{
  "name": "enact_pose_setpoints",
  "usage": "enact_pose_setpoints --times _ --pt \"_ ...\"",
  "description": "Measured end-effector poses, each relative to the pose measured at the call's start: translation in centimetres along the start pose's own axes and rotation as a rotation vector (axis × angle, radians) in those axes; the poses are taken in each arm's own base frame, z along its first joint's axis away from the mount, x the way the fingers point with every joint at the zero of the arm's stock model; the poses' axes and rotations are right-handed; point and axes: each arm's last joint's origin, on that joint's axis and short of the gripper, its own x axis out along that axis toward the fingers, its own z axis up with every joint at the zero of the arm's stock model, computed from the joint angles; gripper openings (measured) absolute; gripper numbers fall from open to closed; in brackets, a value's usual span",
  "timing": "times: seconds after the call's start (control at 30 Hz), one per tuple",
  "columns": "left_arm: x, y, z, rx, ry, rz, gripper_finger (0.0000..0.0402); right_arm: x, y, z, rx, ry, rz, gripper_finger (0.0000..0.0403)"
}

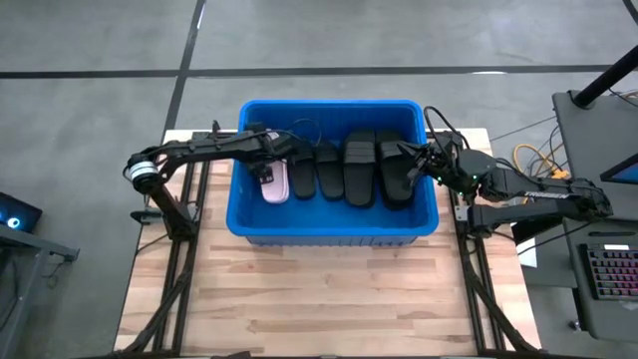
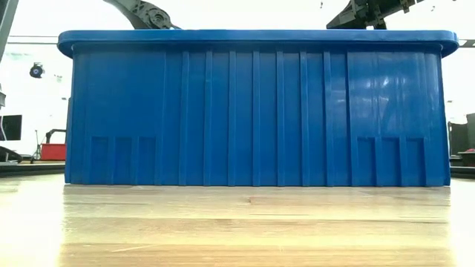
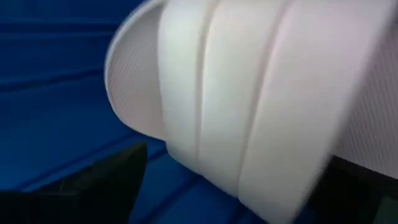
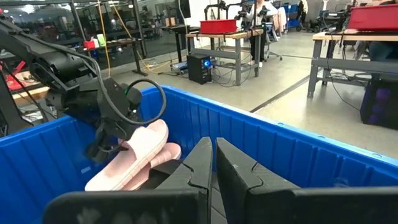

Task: Pick and place slides into bin
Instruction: Put the pink slide into the bin, then return to Home Position

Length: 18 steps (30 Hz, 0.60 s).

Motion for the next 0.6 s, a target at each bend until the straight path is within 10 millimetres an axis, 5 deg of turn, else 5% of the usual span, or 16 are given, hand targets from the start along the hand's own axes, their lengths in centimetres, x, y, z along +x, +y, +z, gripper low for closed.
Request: enact_pose_setpoints --times 0.43,0.6 --pt "-2.5 0.9 -1.4 -0.010 -0.064 -0.103 0.0374 0.0 0.0 0.0 0.000 0.000 -0.001 0.0013" --pt "-4.9 1.5 -2.1 -0.003 -0.115 -0.132 0.0373 0.0 0.0 0.0 0.001 0.000 -0.001 0.0013"
